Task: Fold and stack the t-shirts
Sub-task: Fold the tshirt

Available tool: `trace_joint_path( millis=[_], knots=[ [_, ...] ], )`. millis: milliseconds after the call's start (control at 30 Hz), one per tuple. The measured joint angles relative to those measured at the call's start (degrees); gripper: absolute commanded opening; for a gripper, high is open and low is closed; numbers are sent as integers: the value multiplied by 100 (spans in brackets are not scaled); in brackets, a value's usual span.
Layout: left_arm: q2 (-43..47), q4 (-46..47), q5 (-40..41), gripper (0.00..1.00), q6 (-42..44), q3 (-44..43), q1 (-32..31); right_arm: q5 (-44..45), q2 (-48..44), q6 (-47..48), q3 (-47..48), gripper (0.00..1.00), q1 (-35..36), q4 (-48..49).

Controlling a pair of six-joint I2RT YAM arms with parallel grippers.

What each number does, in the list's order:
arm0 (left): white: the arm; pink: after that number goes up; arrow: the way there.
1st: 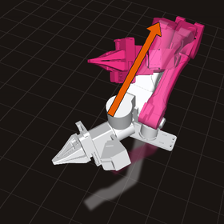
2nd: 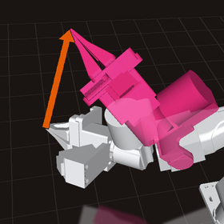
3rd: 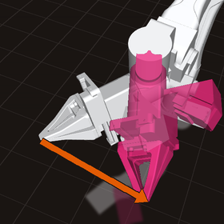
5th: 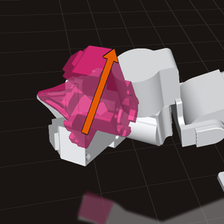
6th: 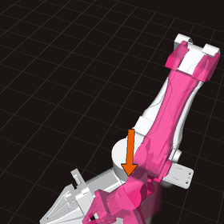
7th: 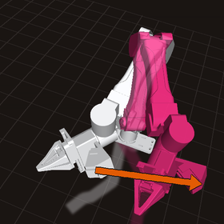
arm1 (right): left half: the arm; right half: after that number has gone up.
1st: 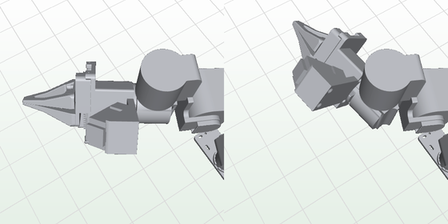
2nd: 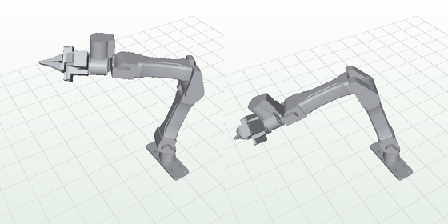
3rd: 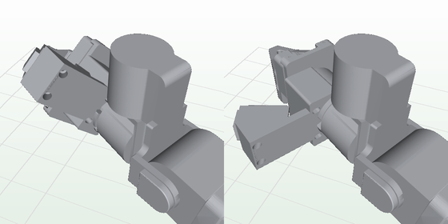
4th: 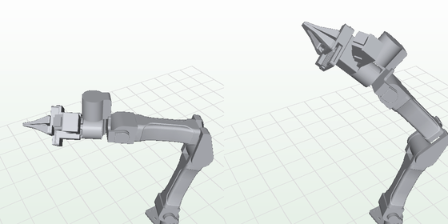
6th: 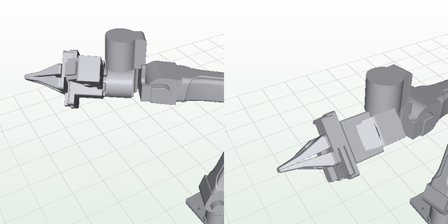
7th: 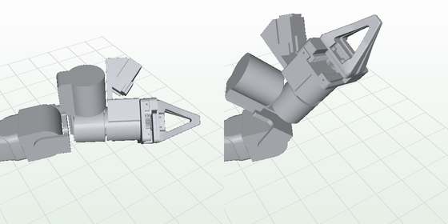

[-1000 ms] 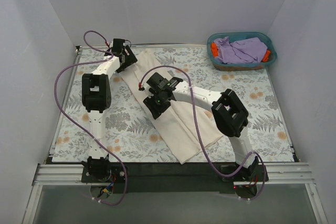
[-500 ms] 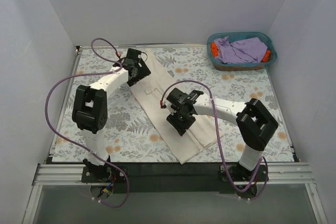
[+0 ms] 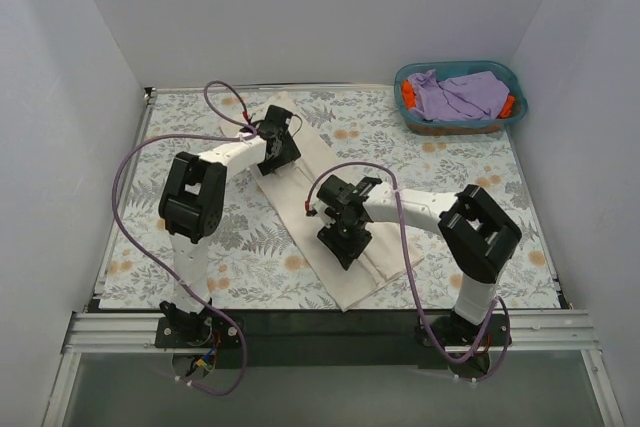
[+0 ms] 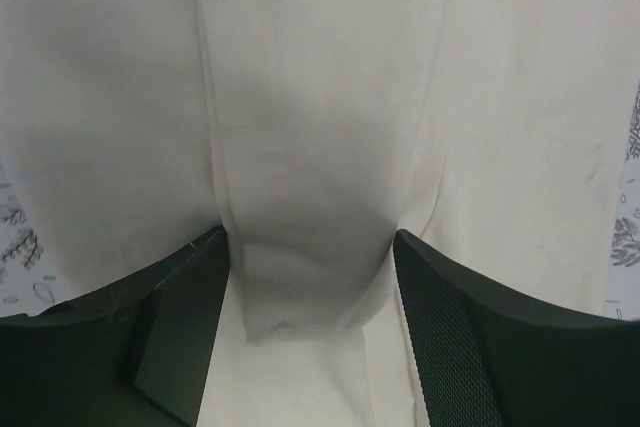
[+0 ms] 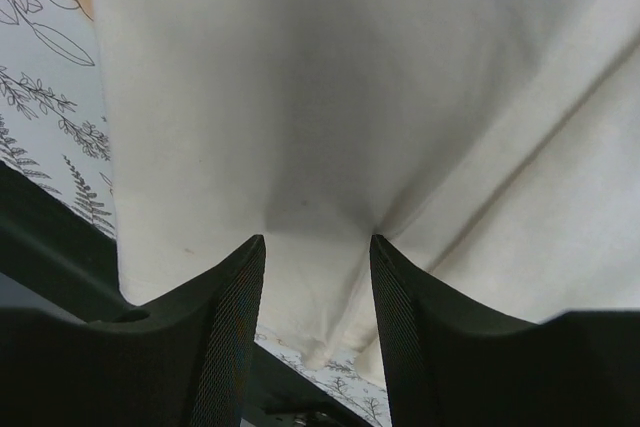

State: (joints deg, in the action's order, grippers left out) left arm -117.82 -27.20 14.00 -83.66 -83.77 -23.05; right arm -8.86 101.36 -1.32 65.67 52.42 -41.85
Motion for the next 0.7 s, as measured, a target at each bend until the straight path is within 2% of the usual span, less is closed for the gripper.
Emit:
trace_joint_path(
  millis=[333,600,667,700],
  knots=[
    [-1250,55,234,65,1003,-1766,15,-551,984,-68,1137,44,273,35],
    [-1692,289,87,76,1692,-2409,37,-540,1547,-184,2096,44,317,48],
    [-1687,286,39,89,1784,-2409,44,-470,1539,-181,2170,45,317,42],
    [-1681,286,22,93,1829,-2409,46,-407,1523,-177,2175,45,317,39]
  ],
)
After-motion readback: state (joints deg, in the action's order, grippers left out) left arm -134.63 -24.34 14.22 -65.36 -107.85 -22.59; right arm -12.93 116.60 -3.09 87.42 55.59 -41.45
